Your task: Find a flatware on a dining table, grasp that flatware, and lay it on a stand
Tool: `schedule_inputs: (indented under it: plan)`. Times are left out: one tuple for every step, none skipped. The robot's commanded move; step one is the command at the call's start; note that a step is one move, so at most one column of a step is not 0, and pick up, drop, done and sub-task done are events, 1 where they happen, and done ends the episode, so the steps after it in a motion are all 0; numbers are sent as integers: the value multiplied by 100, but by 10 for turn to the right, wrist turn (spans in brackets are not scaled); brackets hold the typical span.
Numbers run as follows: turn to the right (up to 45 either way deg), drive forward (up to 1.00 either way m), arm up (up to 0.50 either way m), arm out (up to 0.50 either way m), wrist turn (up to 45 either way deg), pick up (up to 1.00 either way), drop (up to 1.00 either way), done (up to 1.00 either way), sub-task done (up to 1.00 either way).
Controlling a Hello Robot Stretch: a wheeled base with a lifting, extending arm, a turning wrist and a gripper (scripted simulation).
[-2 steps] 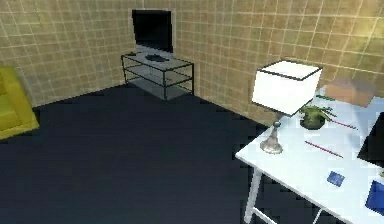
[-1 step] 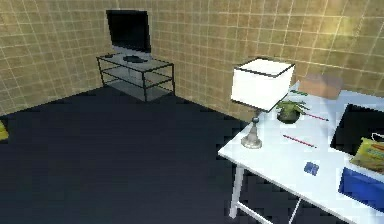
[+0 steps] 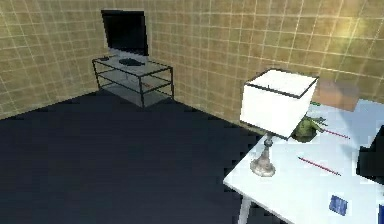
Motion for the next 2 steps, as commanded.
schedule_inputs:
  plan:
    - [-270, 0, 0, 0, 0, 0, 0, 0, 0]
    - [0, 0, 50, 0, 0, 0, 0, 0, 0]
